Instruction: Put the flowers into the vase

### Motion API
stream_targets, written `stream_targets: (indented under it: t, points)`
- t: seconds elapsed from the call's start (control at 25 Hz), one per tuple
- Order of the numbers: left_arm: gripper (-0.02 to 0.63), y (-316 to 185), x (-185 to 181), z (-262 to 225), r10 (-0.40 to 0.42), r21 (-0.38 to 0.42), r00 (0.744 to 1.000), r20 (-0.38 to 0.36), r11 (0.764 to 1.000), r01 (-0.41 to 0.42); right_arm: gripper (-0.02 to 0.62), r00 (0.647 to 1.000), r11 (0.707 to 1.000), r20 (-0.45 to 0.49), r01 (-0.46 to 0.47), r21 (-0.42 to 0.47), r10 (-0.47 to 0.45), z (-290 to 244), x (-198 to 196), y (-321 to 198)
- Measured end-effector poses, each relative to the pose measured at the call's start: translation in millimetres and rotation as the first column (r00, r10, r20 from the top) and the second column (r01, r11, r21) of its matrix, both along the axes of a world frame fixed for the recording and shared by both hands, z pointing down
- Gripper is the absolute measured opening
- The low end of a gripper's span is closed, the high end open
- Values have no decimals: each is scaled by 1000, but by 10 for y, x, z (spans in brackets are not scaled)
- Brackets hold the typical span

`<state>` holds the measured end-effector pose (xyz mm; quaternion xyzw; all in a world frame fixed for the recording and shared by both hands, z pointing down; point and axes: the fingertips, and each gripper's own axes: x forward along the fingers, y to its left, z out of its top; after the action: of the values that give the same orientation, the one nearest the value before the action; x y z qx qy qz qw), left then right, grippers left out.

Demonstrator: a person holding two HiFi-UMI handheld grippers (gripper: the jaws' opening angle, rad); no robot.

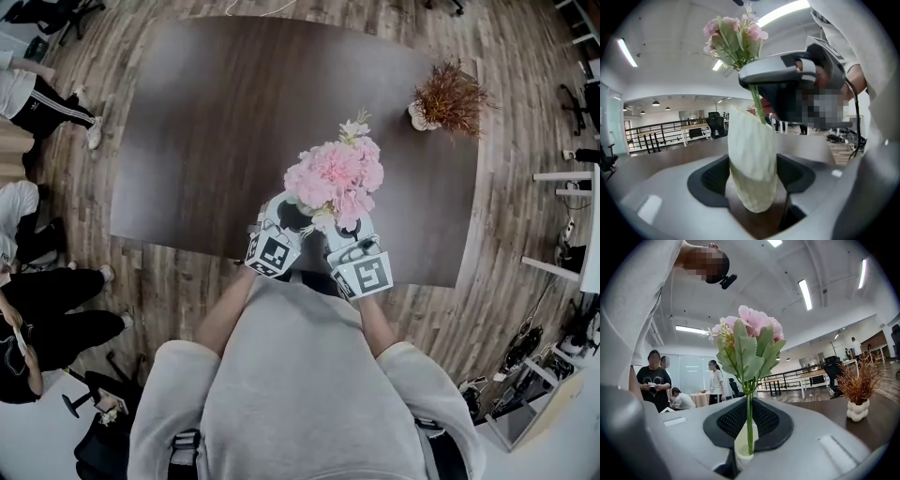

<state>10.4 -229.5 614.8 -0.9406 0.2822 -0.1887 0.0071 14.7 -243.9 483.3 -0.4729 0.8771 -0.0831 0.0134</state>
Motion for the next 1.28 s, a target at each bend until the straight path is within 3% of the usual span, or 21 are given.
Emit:
stream_targets:
  t: [0.44, 0.72, 0.84, 0.92, 1.12, 1.28]
  points:
    - [310, -7, -4, 14, -5, -7, 1000, -6, 1000, 5, 29, 972, 997, -233, -19, -77, 1, 621, -1, 252]
    - [310, 2, 5, 23, -12, -9, 1000, -13, 1000, 12, 42, 962, 996, -272, -28, -80, 5, 650, -38, 274]
    - [310, 25, -1, 25, -7, -6, 1000, -13, 1000, 7, 100, 959, 996, -282, -45, -81, 21, 646, 4, 326]
    - [310, 33, -11, 27, -8, -8, 1000, -15, 1000, 8, 188, 954, 995, -299, -61, -83, 34, 655, 18, 344]
    - [310, -9, 5, 38, -11, -13, 1000, -17, 1000, 10, 224, 947, 993, -320, -72, -89, 40, 663, 34, 274]
    - [310, -3, 29, 37, -11, -14, 1000, -23, 1000, 11, 319, 948, 991, -318, -63, -122, 21, 676, 35, 347]
